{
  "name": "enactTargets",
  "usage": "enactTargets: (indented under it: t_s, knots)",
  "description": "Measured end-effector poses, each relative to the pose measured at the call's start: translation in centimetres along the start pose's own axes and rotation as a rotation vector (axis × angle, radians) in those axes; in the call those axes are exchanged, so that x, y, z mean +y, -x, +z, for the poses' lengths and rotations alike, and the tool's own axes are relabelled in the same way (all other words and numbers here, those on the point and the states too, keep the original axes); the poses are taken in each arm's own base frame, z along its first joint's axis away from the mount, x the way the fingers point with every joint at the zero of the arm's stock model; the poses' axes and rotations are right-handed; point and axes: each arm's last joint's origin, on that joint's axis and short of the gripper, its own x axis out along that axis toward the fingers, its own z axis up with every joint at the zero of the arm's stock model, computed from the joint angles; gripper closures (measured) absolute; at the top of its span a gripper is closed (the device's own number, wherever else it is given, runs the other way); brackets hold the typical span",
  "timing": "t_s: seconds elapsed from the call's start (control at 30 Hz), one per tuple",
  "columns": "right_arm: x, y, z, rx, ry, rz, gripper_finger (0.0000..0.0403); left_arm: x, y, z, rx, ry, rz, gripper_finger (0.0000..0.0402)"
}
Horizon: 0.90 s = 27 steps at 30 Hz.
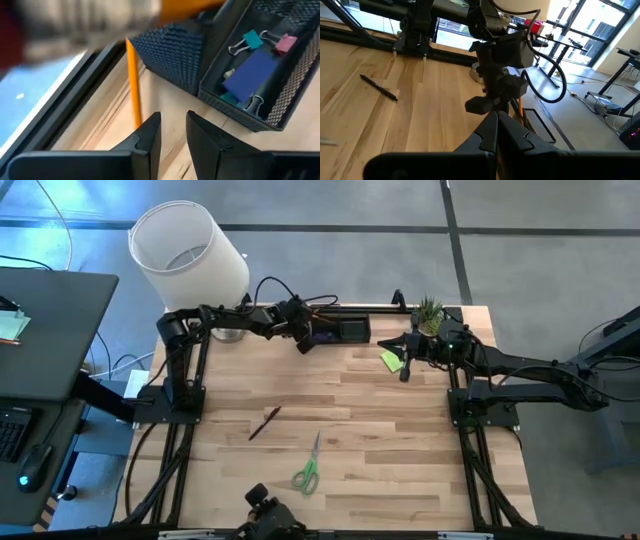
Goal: Pick and place office supplies into organizer
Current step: Put the orange pencil into the black desk organizer
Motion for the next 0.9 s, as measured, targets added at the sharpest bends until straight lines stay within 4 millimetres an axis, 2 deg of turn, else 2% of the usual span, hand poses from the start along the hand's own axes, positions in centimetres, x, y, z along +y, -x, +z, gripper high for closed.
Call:
enactTargets:
  t_s: [0.3, 0.53, 0.67, 0.9]
  knots:
    - [0.0, 0.0, 0.0, 0.001, 0.000, 0.000, 0.0402, -1.6, 0.5, 1.4, -0.144, -0.040, -0.036, 0.0327]
    - [0.1, 0.0, -0.4, 0.044, -0.003, 0.008, 0.0402, -1.0, 1.9, 0.9, -0.040, -0.091, 0.102, 0.0327]
    - [0.1, 0.0, -0.4, 0.044, 0.001, 0.008, 0.0402, -0.7, 2.9, 0.2, 0.048, -0.120, 0.122, 0.0327]
    - [0.1, 0.0, -0.4, 0.044, -0.012, 0.008, 0.0402, -0.6, 3.0, -0.6, 0.136, -0.149, 0.165, 0.0327]
